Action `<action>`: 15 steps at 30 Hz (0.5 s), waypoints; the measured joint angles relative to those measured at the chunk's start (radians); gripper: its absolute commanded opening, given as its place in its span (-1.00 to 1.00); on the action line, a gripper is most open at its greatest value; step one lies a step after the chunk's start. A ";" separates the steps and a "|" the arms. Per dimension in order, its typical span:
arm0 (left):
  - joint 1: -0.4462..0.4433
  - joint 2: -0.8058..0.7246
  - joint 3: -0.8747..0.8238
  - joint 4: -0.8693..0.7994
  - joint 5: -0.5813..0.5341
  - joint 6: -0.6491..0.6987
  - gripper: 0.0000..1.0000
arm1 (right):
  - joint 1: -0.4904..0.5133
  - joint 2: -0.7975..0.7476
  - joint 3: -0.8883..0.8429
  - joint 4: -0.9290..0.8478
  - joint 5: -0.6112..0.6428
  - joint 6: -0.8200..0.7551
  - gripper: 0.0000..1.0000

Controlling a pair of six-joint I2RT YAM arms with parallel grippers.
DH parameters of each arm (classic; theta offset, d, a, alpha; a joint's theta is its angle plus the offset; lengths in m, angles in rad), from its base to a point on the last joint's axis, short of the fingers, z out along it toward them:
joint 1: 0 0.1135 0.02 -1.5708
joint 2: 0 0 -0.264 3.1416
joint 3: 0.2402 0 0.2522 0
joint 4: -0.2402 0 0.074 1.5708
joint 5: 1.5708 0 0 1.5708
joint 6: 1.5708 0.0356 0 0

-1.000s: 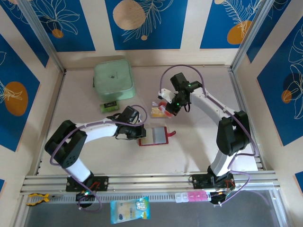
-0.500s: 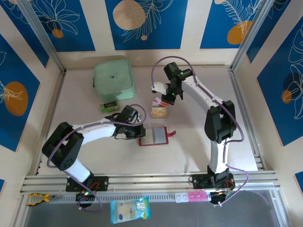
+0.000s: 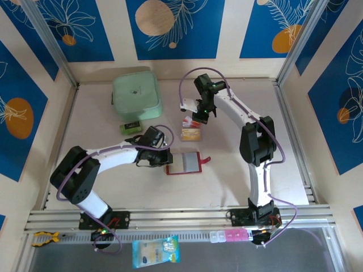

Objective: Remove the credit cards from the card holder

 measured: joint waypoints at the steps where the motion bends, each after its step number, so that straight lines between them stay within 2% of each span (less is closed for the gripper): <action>1: 0.002 0.000 0.000 -0.002 0.000 0.000 -0.77 | -0.002 0.001 0.000 0.000 0.000 -0.002 -0.75; 4: 0.003 0.000 0.000 -0.010 0.000 0.001 -0.76 | -0.009 0.001 0.000 0.000 0.004 -0.006 -0.64; 15: 0.013 -0.013 0.000 -0.055 -0.012 0.024 -0.77 | -0.011 -0.037 -0.045 0.029 0.002 0.017 -0.65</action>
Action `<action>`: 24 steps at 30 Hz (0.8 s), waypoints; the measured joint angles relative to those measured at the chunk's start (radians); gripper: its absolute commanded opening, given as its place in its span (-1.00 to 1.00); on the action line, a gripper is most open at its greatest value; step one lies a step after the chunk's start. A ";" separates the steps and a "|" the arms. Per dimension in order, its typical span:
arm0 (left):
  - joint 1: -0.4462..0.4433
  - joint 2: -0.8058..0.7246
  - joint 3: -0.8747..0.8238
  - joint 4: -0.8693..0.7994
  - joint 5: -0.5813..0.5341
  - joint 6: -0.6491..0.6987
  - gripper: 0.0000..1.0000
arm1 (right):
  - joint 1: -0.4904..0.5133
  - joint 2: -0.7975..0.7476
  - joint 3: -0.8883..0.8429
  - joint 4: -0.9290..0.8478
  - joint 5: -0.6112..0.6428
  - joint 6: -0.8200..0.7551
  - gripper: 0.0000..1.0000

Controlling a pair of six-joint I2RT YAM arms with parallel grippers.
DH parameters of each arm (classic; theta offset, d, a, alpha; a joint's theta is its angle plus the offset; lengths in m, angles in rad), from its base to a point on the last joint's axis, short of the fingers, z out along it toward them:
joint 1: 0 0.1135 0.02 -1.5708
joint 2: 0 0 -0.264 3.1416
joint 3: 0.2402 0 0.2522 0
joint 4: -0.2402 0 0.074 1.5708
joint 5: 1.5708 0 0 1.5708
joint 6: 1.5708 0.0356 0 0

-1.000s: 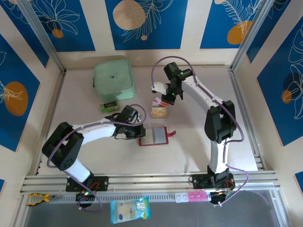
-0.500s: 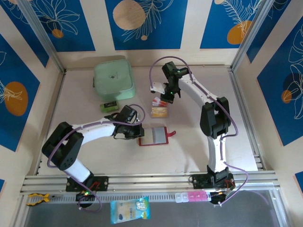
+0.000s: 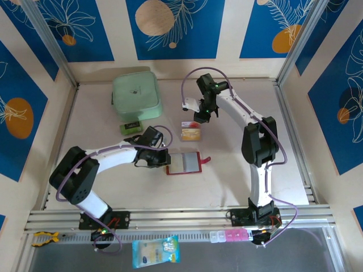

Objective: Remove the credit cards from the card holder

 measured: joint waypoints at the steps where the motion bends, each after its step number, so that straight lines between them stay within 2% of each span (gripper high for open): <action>1: 0.002 -0.007 0.000 -0.003 -0.003 0.002 -0.77 | 0.000 -0.010 -0.012 0.006 -0.002 0.006 -0.65; 8: 0.016 -0.053 0.000 -0.019 -0.015 0.015 -0.80 | 0.007 -0.109 -0.128 0.085 -0.018 0.155 -0.71; 16: 0.035 -0.072 -0.014 -0.018 -0.022 0.027 -0.82 | 0.096 -0.236 -0.349 0.241 -0.071 0.513 -0.69; 24: 0.035 -0.081 -0.014 -0.029 -0.034 0.100 -0.84 | 0.219 -0.261 -0.481 0.323 -0.088 0.884 -0.69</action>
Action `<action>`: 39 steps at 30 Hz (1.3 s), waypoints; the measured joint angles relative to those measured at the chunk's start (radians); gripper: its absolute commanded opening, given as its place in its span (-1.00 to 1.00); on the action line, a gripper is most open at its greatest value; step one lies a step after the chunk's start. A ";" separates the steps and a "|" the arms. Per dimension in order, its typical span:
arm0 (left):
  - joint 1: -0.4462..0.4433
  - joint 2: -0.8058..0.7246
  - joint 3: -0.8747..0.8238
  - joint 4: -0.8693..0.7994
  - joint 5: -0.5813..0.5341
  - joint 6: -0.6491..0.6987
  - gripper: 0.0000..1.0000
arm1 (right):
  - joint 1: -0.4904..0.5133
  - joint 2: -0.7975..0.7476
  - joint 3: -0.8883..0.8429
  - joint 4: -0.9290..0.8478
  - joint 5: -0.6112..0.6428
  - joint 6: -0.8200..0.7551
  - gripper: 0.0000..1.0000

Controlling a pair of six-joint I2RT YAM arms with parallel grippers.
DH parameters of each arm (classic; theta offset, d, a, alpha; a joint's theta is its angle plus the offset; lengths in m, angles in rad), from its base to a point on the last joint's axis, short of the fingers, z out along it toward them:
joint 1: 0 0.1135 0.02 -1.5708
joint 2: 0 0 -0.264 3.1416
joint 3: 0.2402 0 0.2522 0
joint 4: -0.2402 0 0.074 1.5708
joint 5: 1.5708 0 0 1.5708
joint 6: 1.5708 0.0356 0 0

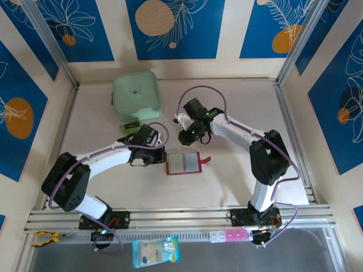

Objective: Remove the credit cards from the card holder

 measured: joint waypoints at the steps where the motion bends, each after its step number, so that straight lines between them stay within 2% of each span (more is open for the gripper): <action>1: 0.000 0.000 0.000 -0.004 -0.002 0.008 -0.83 | 0.008 -0.010 -0.025 0.013 0.000 0.039 -0.70; 9: 0.000 -0.038 -0.029 -0.007 -0.002 0.014 -0.85 | 0.049 -0.166 -0.223 0.113 0.011 0.320 -0.74; 13: 0.000 -0.063 -0.046 0.001 -0.001 -0.003 -0.87 | 0.049 -0.221 -0.244 0.153 0.014 0.425 -0.84; 18: 0.000 -0.063 -0.083 0.069 0.011 -0.061 -0.90 | 0.047 -0.237 -0.254 0.184 -0.017 0.542 -0.83; 29: 0.000 -0.038 -0.105 0.150 0.040 -0.117 -0.94 | 0.055 -0.194 -0.314 0.231 -0.104 0.653 -0.61; 39: 0.000 0.024 -0.105 0.170 0.054 -0.117 -0.97 | 0.065 -0.146 -0.337 0.292 -0.140 0.695 -0.50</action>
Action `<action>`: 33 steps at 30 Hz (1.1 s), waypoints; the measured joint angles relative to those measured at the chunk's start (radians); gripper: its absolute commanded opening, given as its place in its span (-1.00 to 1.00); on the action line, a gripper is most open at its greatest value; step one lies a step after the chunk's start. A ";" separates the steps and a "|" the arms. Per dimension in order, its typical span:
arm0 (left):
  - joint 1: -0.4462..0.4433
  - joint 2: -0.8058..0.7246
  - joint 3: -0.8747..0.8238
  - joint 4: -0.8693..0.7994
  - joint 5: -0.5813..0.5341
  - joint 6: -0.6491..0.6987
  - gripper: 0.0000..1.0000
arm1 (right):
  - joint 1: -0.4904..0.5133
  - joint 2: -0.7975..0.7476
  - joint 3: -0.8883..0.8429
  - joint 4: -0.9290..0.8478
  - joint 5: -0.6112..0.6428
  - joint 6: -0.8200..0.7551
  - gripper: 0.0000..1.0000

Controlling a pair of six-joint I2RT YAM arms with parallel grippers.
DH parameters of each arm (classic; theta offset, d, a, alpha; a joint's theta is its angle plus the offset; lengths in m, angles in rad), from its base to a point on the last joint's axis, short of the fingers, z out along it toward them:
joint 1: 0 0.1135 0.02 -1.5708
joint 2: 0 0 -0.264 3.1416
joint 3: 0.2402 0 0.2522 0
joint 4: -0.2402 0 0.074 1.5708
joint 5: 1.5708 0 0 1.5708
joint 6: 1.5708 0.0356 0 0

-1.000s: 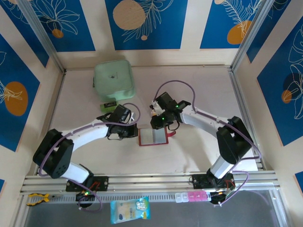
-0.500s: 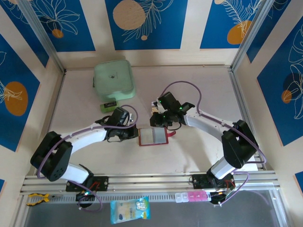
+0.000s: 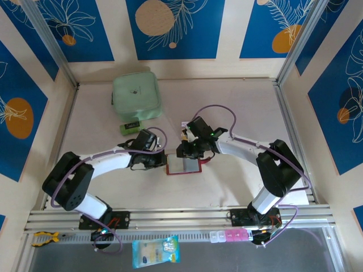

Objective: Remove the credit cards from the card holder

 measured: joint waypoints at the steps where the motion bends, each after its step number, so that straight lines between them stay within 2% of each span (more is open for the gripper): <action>1: 0.000 0.012 0.000 0.006 0.006 0.000 -0.97 | 0.001 0.004 -0.002 0.005 -0.003 0.003 -0.49; 15: 0.000 0.082 0.000 0.019 0.012 0.018 -0.99 | 0.002 0.101 0.003 0.018 -0.030 0.026 -0.35; 19: 0.000 0.082 -0.004 0.029 0.012 0.019 -1.00 | 0.002 0.120 0.013 0.024 -0.056 0.036 -0.36; 23: 0.000 0.082 -0.008 0.037 0.012 0.018 -1.00 | 0.002 0.140 0.028 0.023 -0.072 0.043 -0.49; 33: 0.000 0.082 -0.008 0.037 0.012 0.019 -1.00 | 0.003 0.206 0.071 0.003 -0.083 0.042 -0.50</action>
